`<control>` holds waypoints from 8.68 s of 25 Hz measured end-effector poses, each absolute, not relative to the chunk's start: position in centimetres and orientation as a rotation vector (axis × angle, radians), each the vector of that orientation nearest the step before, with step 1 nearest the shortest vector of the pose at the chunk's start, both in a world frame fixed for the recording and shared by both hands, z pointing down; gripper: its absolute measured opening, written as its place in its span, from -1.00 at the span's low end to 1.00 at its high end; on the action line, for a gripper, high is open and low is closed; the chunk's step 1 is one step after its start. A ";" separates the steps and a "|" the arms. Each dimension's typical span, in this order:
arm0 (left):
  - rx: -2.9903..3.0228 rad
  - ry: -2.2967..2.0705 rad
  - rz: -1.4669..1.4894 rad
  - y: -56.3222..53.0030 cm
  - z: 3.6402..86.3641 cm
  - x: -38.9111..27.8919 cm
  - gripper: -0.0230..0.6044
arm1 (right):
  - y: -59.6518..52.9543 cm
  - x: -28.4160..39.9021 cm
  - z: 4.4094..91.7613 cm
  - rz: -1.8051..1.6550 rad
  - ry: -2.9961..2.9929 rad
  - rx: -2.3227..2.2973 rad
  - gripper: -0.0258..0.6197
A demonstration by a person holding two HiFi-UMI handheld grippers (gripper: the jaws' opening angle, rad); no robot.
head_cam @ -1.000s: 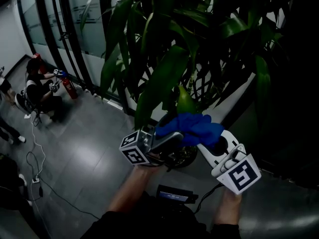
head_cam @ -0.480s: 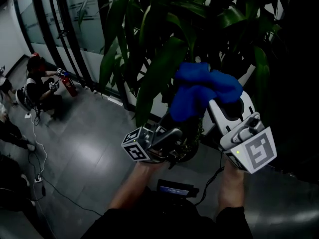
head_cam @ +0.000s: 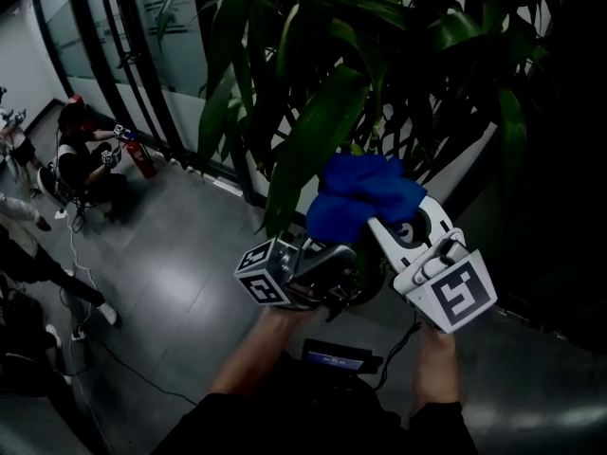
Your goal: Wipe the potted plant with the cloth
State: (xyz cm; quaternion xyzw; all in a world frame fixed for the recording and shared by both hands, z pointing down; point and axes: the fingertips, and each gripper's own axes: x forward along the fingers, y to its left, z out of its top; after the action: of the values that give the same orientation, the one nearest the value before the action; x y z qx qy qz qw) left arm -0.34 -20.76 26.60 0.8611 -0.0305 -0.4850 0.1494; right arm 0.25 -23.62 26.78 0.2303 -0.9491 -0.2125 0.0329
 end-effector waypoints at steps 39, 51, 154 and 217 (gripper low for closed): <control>2.342 -0.071 -1.445 -19.8 29.6 -0.5 0.37 | -19.2 4.4 24.3 -0.810 -3.102 0.715 -0.70; 2.307 -0.028 -1.460 -19.1 29.5 -0.3 0.37 | -18.7 2.2 34.2 -0.608 -2.887 0.596 -0.70; 2.605 0.070 -1.195 -14.5 20.3 -16.7 0.37 | -9.4 -1.2 19.3 -0.783 -3.150 1.486 -0.70; 2.453 0.447 -1.190 -25.6 15.1 -8.1 0.41 | -24.3 -6.7 20.9 -0.615 -2.908 1.113 -0.70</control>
State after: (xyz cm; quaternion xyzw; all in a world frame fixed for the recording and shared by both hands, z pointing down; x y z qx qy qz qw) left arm -8.13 -25.62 15.08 0.8721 0.1587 -0.4230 0.1881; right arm -6.65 -24.31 20.94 0.3505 -0.9161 -0.1938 -0.0161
